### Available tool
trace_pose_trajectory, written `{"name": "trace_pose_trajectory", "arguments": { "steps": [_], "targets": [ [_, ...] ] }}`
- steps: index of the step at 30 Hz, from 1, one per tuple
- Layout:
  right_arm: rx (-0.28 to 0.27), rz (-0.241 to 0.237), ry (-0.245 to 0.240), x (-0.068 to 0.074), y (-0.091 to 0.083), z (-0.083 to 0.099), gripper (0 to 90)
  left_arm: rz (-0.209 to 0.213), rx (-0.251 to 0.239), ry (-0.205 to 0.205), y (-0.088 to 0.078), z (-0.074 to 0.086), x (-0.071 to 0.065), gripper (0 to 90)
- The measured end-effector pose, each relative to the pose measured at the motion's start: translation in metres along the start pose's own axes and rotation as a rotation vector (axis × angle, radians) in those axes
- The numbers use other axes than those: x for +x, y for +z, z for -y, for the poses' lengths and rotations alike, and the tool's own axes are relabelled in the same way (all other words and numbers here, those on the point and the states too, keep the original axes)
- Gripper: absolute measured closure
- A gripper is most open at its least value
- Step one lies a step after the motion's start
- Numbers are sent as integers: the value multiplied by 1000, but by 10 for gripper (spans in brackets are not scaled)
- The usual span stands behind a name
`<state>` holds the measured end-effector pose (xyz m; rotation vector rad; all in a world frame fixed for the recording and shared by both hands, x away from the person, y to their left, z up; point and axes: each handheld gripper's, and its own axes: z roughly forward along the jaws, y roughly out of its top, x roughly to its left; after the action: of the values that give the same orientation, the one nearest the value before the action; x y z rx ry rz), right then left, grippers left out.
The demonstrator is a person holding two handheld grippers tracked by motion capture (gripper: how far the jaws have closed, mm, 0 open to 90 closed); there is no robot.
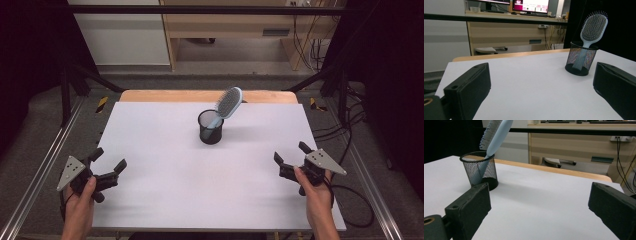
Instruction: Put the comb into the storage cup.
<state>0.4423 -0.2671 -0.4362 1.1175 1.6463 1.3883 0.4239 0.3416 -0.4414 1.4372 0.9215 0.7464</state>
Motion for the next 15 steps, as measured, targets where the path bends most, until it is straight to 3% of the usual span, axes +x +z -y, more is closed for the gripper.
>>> {"name": "trace_pose_trajectory", "arguments": {
  "steps": [15],
  "targets": [
    [15,-81,-16,11,1,14,34,24,15,0,5,0,-6,13]
  ]
}}
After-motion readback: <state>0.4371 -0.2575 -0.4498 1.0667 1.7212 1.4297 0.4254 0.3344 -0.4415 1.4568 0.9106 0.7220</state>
